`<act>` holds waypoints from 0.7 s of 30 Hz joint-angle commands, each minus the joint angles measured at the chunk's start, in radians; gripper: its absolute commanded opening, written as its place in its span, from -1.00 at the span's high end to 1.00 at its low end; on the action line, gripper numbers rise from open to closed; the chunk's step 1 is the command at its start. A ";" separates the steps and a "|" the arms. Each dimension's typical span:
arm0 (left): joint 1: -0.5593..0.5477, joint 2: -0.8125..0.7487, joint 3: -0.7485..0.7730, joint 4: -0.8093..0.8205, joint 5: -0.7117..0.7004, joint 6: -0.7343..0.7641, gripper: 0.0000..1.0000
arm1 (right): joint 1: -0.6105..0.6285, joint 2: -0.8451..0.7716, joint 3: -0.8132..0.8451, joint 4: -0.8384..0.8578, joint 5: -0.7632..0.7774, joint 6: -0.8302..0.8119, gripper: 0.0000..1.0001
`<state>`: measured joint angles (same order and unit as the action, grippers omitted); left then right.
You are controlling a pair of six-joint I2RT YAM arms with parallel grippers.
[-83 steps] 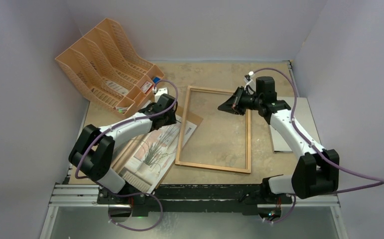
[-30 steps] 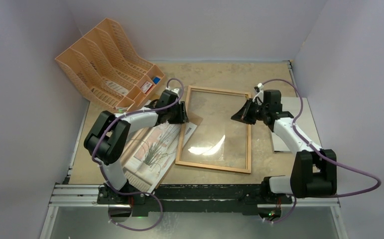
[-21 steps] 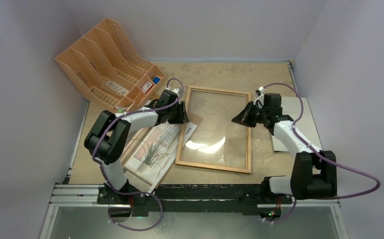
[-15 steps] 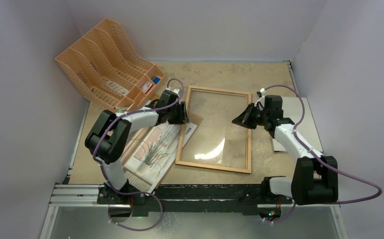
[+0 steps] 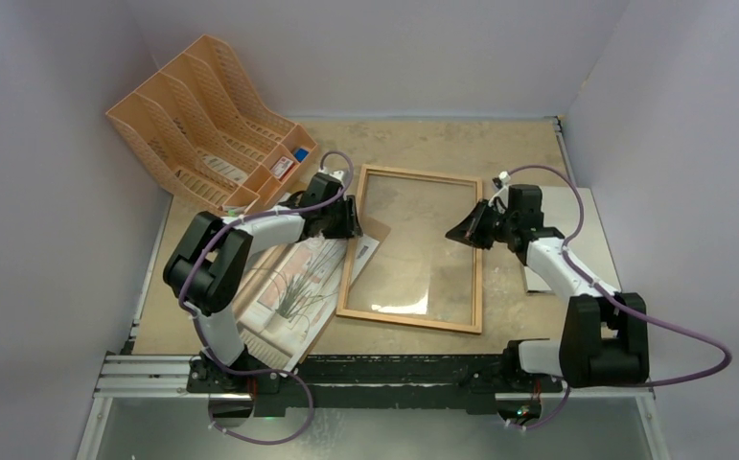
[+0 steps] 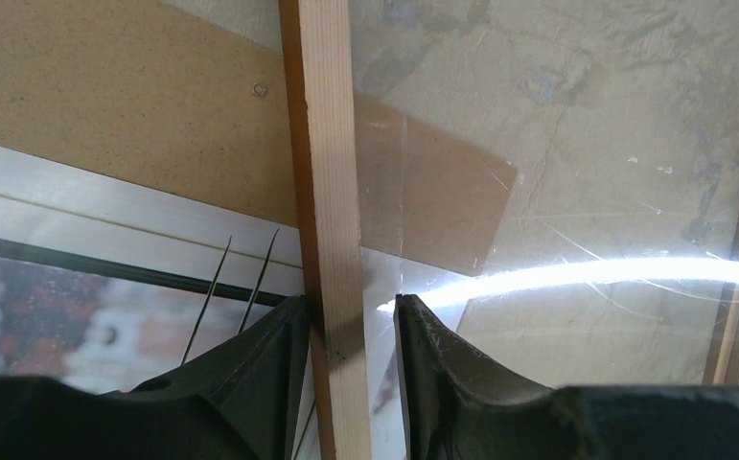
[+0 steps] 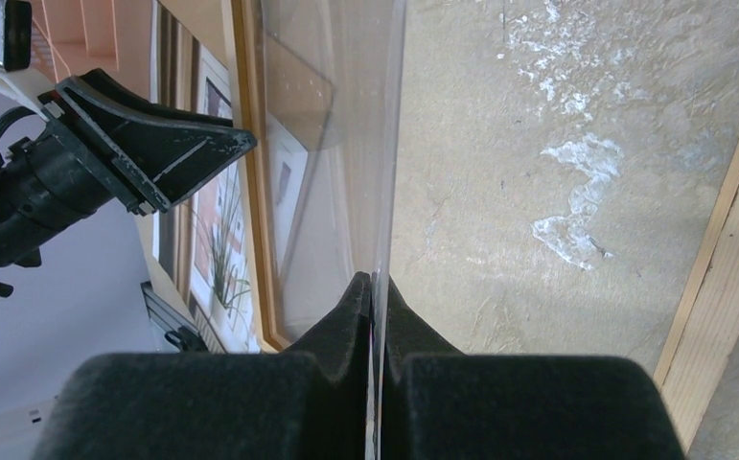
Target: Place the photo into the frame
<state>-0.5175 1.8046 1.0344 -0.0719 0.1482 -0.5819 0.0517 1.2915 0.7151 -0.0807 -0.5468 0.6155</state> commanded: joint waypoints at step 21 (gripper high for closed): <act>0.008 -0.015 0.046 -0.027 -0.060 0.011 0.11 | 0.000 -0.072 -0.094 0.271 -0.182 -0.024 1.00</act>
<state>-0.5163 1.8046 1.0447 -0.0967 0.1078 -0.5823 0.0513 1.1973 0.6300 0.1207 -0.6872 0.5835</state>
